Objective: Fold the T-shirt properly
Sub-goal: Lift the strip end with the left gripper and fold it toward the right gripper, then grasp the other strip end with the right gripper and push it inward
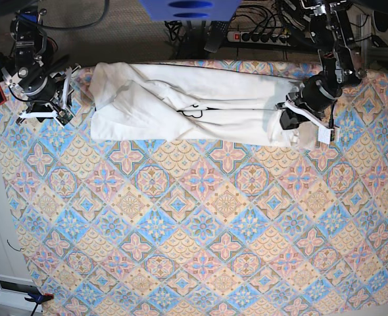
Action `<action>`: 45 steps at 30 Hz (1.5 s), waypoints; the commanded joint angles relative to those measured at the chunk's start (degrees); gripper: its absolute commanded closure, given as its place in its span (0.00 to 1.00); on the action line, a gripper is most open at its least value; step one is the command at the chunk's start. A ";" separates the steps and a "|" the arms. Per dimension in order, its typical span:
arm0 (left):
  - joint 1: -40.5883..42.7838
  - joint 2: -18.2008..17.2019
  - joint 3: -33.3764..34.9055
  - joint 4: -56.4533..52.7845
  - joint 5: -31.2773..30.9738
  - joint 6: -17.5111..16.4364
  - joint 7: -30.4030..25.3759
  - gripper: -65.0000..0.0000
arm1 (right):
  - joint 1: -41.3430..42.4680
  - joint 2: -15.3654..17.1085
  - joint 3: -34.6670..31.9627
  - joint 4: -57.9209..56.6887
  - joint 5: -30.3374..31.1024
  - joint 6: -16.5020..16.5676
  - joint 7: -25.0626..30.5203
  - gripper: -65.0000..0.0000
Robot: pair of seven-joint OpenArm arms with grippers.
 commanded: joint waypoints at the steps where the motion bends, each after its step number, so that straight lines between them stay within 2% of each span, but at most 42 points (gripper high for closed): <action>1: -0.54 0.11 1.02 0.94 -1.25 -0.52 -0.64 1.00 | 0.18 0.96 0.62 1.06 0.03 -0.29 0.68 0.70; 6: -1.07 0.37 5.50 0.06 -1.25 -0.25 -0.90 1.00 | 0.18 0.96 0.62 1.06 0.03 -0.29 0.68 0.70; 14: -3.44 0.37 8.76 -6.18 -1.69 -0.25 -0.99 1.00 | 0.18 0.96 0.62 0.98 0.03 -0.29 0.68 0.70; 16: -4.15 0.37 9.02 -6.62 -1.78 -0.25 -0.99 0.95 | 0.18 0.96 0.62 0.98 0.03 -0.29 0.68 0.70; 18: -4.24 0.37 9.20 -6.45 -1.78 -0.25 -0.72 0.87 | 0.18 0.96 0.62 0.89 0.03 -0.29 0.68 0.70; 22: -4.24 -0.07 11.31 -4.43 -1.95 -0.25 -0.64 0.60 | 0.18 0.96 0.62 0.80 0.03 -0.29 0.68 0.70; 24: -4.24 -0.51 11.39 -3.64 -3.10 -0.52 -0.64 0.50 | 0.18 0.96 0.62 0.80 0.03 -0.29 0.59 0.70; 29: -4.32 -3.58 8.76 -0.47 -10.66 -0.52 -0.99 0.48 | 0.18 0.96 0.27 1.06 0.03 -0.29 0.15 0.70; 34: -3.00 -6.31 1.64 1.38 -11.01 -0.52 -0.90 0.48 | -0.26 0.96 -1.31 1.15 0.39 -0.29 -0.11 0.70; 36: -2.65 -8.24 0.23 1.29 -10.92 -0.52 -0.90 0.48 | -1.05 0.96 -2.19 1.15 0.39 -0.29 -2.48 0.70; 38: -1.33 -10.27 -0.65 1.29 -10.92 -0.52 -0.90 0.48 | -1.49 0.96 -2.81 1.24 0.39 -0.29 -4.94 0.66; 42: -0.89 -12.55 -1.09 0.50 -10.92 -0.52 -0.90 0.48 | -1.32 0.96 -5.97 1.24 0.39 -0.29 -5.38 0.42; 45: -0.89 -13.08 -1.09 -1.61 -11.01 -0.52 -0.99 0.48 | -1.32 0.52 -7.90 1.24 0.47 -0.29 -5.47 0.32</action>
